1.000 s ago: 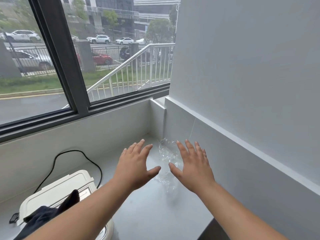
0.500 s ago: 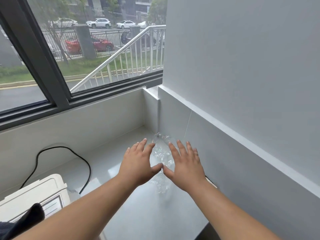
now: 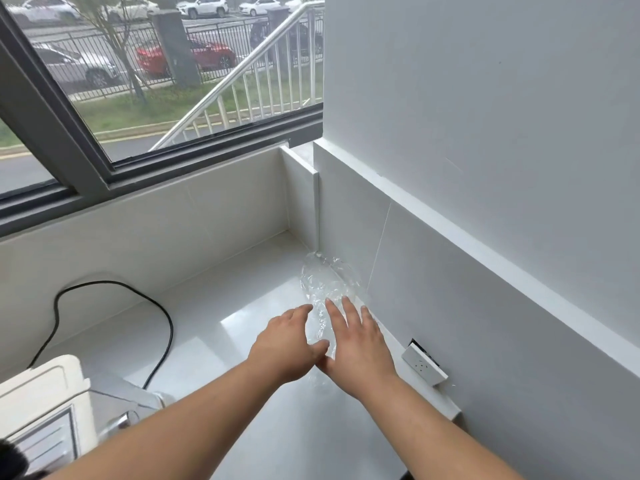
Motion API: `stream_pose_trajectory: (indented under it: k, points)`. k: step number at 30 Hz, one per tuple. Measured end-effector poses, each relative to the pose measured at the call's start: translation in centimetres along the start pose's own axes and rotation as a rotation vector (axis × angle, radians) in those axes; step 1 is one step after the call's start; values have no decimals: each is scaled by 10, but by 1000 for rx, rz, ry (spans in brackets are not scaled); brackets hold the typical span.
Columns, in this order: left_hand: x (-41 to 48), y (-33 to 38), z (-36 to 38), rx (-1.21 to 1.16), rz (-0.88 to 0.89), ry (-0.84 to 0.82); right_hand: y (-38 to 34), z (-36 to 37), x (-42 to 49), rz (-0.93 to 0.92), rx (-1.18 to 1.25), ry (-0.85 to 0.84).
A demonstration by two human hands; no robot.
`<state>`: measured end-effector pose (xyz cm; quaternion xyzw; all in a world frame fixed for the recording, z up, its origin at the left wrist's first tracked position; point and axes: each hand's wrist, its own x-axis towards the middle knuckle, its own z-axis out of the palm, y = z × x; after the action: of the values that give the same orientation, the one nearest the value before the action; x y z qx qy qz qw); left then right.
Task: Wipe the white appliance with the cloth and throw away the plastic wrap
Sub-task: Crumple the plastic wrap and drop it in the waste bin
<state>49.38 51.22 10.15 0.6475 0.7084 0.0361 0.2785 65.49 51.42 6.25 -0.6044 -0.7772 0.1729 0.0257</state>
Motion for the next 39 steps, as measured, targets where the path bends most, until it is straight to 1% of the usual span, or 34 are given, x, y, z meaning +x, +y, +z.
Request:
stream_pose_trajectory:
  k: [5, 8, 12, 17, 20, 25, 29, 33, 37, 39]
  points:
    - [8, 7, 13, -132, -71, -102, 1, 10, 5, 52, 156, -24]
    - [9, 9, 18, -206, -79, -143, 3, 16, 7, 87, 248, -37]
    - [8, 9, 21, -251, -55, -144, 8, 21, 6, 158, 366, -58]
    - [1, 12, 20, -230, 31, -151, 7, 10, 1, 165, 510, -50]
    - [-3, 11, 14, -150, 115, -76, 6, 1, 2, 197, 557, 3]
    - [-29, 9, 7, 6, 279, 81, -11, -22, -3, 215, 764, 96]
    - [-47, 7, -7, 0, 294, 302, -39, -42, -10, 154, 887, 148]
    - [-65, 3, -29, 12, 291, 422, -70, -59, -26, 73, 1001, 197]
    - [-86, -1, -54, 50, 337, 547, -101, -87, -43, -1, 1086, 259]
    - [-96, -3, -66, 66, 368, 641, -113, -100, -51, -21, 1128, 274]
